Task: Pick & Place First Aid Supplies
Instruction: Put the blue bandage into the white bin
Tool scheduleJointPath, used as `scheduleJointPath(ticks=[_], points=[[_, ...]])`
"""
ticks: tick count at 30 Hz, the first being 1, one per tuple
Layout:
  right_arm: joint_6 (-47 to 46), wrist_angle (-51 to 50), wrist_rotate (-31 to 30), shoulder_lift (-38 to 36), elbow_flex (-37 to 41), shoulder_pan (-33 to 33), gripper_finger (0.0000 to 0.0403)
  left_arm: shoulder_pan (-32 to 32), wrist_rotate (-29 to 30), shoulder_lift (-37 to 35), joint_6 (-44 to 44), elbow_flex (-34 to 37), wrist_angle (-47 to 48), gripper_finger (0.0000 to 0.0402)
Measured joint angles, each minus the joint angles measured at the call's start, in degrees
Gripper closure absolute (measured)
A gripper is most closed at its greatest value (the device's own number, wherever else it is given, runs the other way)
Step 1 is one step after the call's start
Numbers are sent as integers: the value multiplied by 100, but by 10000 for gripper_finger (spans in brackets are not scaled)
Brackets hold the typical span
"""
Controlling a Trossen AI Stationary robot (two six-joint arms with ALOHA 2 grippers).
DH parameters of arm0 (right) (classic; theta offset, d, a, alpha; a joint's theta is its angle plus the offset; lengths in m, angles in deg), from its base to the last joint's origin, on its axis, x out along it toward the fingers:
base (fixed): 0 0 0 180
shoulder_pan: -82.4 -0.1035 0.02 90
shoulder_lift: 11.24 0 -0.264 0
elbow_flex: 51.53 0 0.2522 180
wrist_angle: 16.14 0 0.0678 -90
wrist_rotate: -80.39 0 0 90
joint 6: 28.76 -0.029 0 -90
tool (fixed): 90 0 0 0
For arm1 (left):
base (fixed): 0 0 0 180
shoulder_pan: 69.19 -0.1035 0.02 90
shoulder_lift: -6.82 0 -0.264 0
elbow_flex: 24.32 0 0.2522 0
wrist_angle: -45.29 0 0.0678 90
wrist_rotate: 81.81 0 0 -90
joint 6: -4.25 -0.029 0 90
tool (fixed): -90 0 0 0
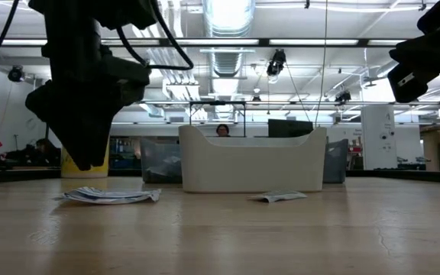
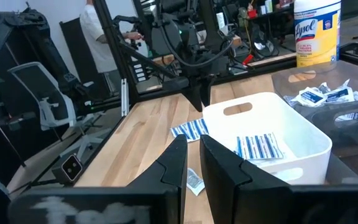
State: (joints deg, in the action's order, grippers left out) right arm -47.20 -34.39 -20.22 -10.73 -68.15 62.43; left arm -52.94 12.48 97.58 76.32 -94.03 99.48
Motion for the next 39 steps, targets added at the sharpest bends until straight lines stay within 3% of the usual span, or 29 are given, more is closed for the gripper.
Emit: scheduleJointPath(ticks=[29,33,39], points=[[0,2,11,4,0,0,360,-2,-315,542,468,222,-505,274],[0,2,11,7,-1,-2,360,-2,-312,548,516,222,-460,296],[2,2,9,7,-1,-2,360,-2,-239,553,500,224,-393,362]])
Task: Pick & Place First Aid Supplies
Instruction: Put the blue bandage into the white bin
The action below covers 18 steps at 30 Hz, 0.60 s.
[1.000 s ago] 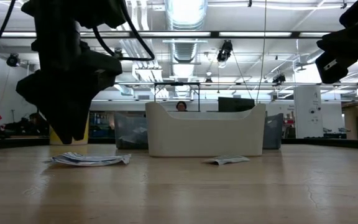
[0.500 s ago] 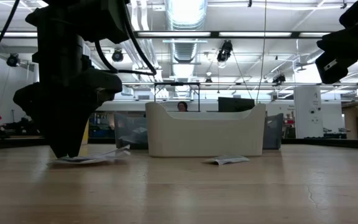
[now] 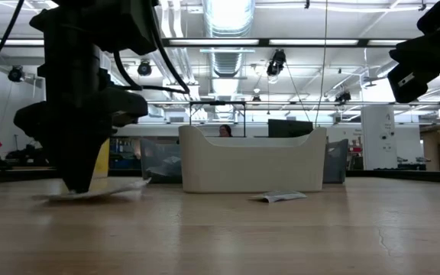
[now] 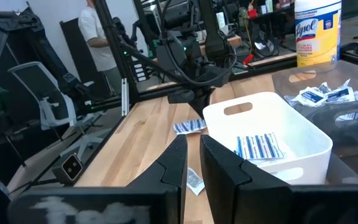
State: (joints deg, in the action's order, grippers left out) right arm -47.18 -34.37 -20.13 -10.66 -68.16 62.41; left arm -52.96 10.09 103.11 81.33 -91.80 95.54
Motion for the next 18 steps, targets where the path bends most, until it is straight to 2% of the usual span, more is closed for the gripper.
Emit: scheduleJointPath(ticks=[4,14,18], points=[[0,0,0,0,1,0,360,2,87,4,-4,4,11,396],[0,0,-2,-4,1,0,360,7,206,-32,-65,-46,96,401],[0,-1,-2,-4,1,0,360,-7,464,-131,-104,-109,13,401]])
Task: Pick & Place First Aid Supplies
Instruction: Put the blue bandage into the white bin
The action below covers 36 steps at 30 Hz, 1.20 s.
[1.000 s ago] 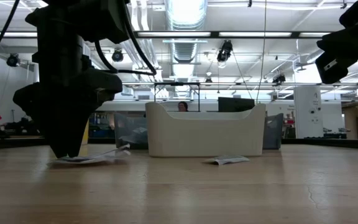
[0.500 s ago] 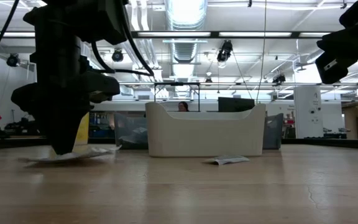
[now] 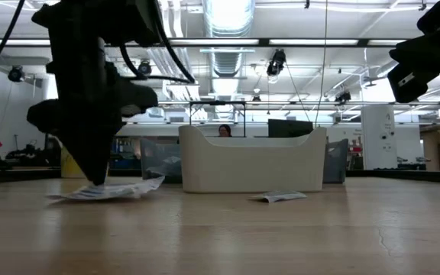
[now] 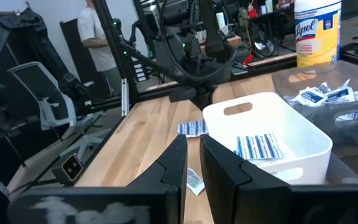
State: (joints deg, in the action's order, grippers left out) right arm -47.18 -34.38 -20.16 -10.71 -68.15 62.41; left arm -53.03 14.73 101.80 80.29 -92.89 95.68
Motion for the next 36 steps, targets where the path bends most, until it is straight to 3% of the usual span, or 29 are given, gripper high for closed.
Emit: scheduleJointPath(ticks=[13,24,36], points=[[-2,-1,-7,0,0,1,360,5,111,-310,2,-116,149,401],[-44,0,-7,2,0,1,360,9,-518,-431,-152,-229,302,401],[-90,1,-4,0,-2,0,360,13,-800,-448,-990,-717,331,402]])
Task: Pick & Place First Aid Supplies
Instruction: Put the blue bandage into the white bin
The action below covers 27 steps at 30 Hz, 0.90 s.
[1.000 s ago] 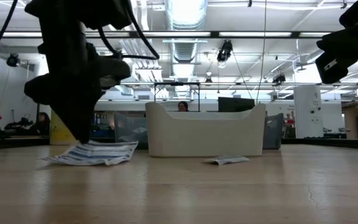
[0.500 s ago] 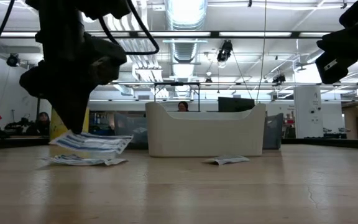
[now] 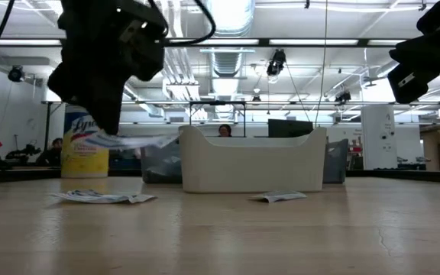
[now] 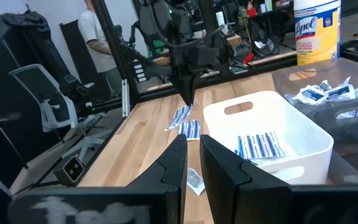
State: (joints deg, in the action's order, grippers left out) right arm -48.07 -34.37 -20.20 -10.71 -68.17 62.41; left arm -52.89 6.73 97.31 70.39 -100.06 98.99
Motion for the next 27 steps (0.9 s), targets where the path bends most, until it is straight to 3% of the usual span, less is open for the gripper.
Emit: scheduleJointPath(ticks=[12,27], points=[[-18,0,0,1,2,1,360,0,132,0,-578,-720,193,401],[-14,0,2,0,2,0,360,-377,2206,0,-781,-2090,163,401]])
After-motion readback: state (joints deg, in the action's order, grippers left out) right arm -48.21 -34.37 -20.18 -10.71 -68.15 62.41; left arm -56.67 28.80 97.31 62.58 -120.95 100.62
